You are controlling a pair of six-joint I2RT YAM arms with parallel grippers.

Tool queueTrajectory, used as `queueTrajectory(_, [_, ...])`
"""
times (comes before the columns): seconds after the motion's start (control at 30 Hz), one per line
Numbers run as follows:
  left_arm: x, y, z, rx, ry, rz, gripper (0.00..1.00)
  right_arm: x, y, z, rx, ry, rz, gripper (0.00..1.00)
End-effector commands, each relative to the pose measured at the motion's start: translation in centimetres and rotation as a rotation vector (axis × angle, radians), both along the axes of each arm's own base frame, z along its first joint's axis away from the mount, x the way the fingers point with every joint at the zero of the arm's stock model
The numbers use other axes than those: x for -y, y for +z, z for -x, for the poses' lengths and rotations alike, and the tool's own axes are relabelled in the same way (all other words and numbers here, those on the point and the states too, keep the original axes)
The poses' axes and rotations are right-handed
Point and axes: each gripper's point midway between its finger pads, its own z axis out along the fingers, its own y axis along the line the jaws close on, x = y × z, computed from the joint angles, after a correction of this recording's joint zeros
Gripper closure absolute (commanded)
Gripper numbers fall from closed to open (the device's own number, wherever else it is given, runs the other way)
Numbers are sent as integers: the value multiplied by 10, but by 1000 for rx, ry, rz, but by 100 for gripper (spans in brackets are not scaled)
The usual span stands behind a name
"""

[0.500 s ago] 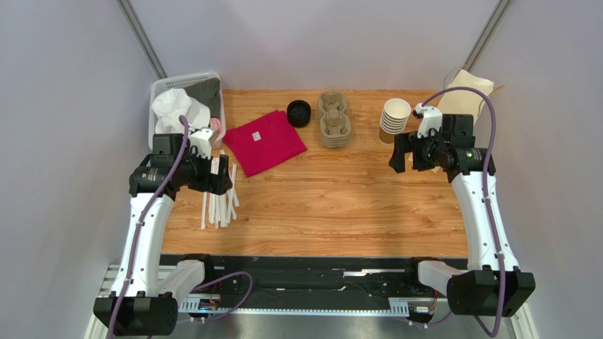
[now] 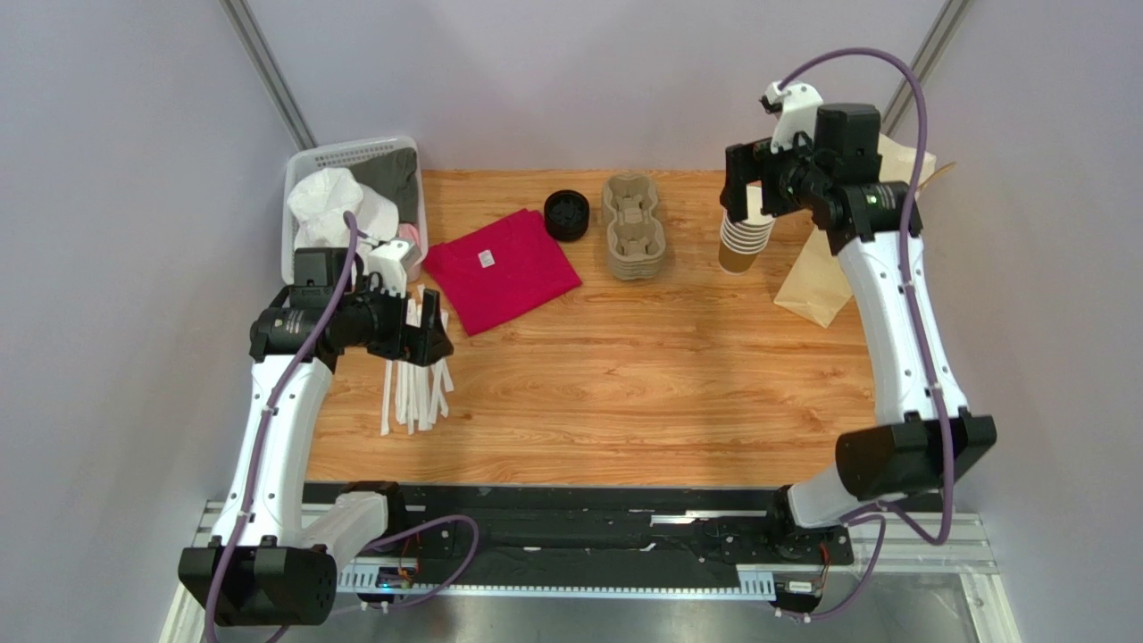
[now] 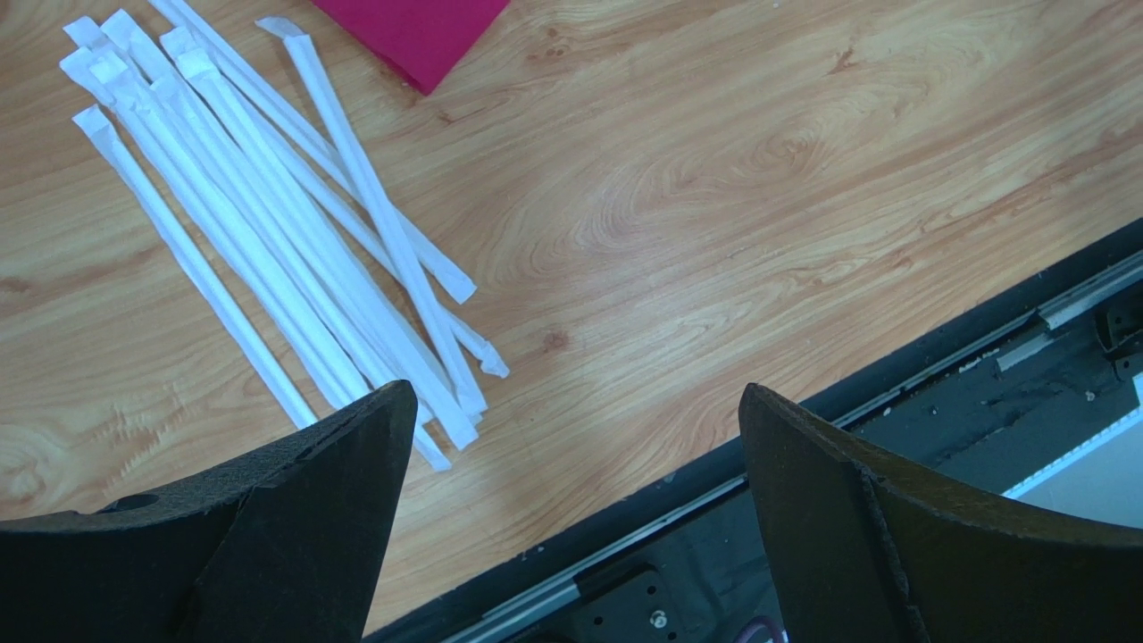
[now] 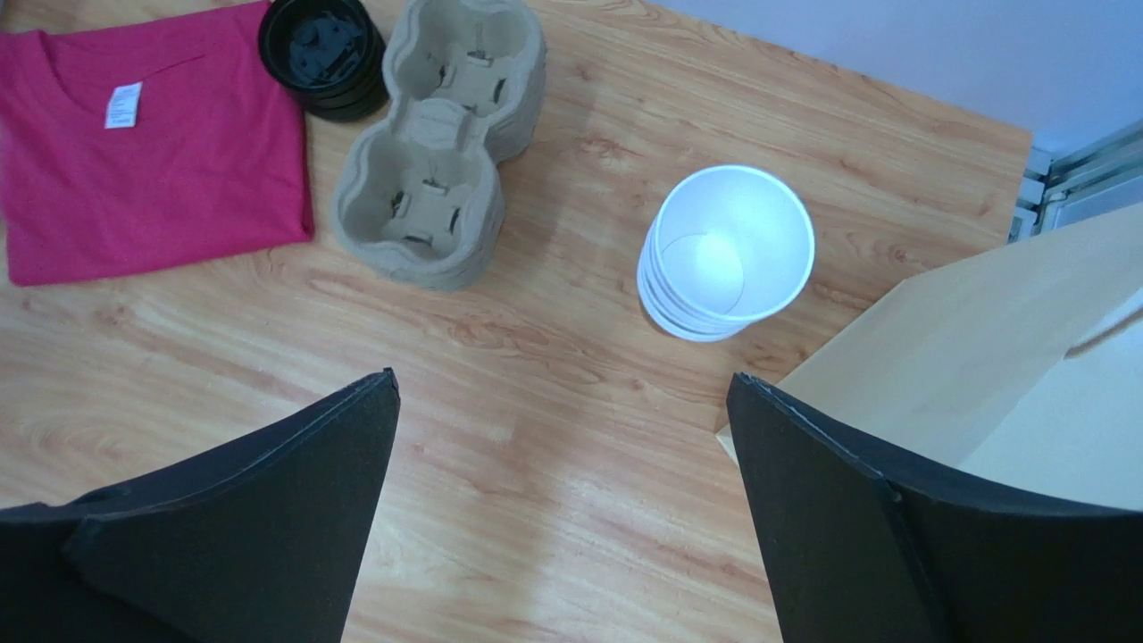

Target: Pack the takeout coffee

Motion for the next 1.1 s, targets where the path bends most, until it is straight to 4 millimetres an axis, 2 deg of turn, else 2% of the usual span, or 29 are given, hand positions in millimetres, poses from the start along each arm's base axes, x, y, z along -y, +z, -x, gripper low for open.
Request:
queueTrajectory(0.0, [5,20,-9,71,-7,36,1,12,21,-35,53,-92,34,0])
queueTrajectory(0.03, [6,20,-9,69,-9,40,1,11,10,-47,24,-90,47,0])
queueTrajectory(0.07, [7,21,-9,72,-12,45,1,12,6,-49,1,-93,53,0])
queueTrajectory(0.1, [7,21,-9,71,-13,49,1,10,12,-54,12,-86,52,1])
queueTrajectory(0.13, [8,21,-9,74,-14,50,1,9,-3,-62,-28,-84,57,4])
queueTrajectory(0.2, [9,21,-10,74,-18,58,1,7,-9,-70,-42,-77,58,8])
queueTrajectory(0.23, [10,21,-10,72,-22,59,1,5,-22,-76,-75,-73,62,9])
queueTrajectory(0.3, [10,20,-12,72,-24,59,1,4,-30,-81,-92,-76,69,13])
queueTrajectory(0.5, [13,21,-18,78,-38,77,1,6,-74,-98,-183,-99,107,25])
queueTrajectory(0.53, [13,20,-19,75,-37,79,1,7,-76,-100,-187,-104,110,30])
queueTrajectory(0.57, [14,20,-18,75,-41,81,1,7,-85,-103,-205,-108,119,32])
queueTrajectory(0.63, [14,18,-20,71,-40,80,1,8,-90,-107,-214,-111,129,37])
queueTrajectory(0.77, [14,17,-21,70,-43,80,1,9,-103,-114,-234,-115,155,39])
queueTrajectory(0.9, [13,15,-23,70,-41,80,1,9,-110,-118,-245,-112,164,49])
queueTrajectory(1.07, [13,11,-26,59,-40,77,1,9,-121,-122,-263,-108,173,50])
